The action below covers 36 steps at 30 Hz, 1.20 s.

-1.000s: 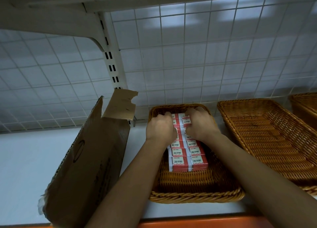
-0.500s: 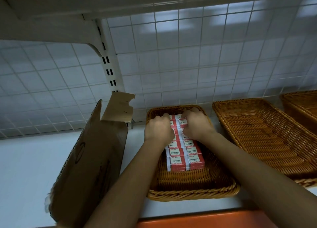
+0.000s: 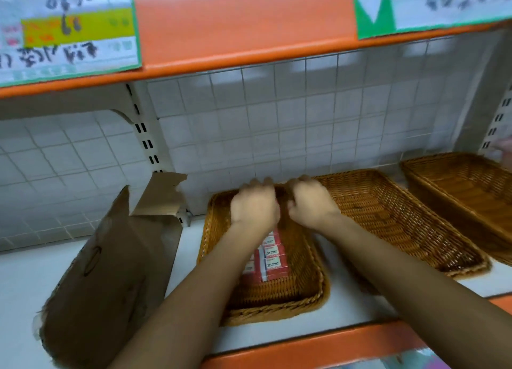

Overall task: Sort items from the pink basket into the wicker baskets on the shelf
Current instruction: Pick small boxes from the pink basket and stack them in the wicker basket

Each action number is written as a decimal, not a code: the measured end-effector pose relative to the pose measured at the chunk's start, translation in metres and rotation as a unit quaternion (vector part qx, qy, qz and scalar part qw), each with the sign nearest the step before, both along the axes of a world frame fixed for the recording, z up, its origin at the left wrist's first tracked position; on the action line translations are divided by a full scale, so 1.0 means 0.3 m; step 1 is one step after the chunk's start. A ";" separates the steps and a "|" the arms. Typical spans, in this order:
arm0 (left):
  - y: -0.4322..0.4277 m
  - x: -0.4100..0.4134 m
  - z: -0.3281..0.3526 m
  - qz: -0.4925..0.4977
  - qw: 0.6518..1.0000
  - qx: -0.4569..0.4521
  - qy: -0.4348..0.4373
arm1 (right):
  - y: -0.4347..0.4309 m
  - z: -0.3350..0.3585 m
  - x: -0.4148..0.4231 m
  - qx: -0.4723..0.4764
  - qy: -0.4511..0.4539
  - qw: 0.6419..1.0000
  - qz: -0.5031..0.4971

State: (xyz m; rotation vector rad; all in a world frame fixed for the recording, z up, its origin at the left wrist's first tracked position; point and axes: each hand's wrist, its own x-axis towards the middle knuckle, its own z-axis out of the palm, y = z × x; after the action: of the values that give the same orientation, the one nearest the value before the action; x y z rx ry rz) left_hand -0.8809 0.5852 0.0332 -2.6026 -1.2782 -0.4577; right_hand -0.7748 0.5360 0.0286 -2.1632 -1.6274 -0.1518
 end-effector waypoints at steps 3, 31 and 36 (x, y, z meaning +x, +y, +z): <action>-0.097 0.123 0.033 -0.044 0.999 0.018 -0.002 | -0.101 0.025 0.098 0.007 -0.012 1.000 -0.018; -1.056 1.288 0.030 -0.366 0.931 0.002 -0.009 | -1.286 -0.001 1.144 0.048 0.005 0.950 -0.307; -1.060 1.467 0.032 -0.393 0.918 -0.044 0.002 | -1.317 0.007 1.297 0.035 0.007 0.940 -0.339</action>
State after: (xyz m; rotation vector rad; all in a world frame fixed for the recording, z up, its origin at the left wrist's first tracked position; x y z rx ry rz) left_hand -0.4408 0.2672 0.0427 -3.1037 -0.1818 -0.5098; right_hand -0.3857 0.1408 0.0307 -2.5669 -0.7862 -0.3849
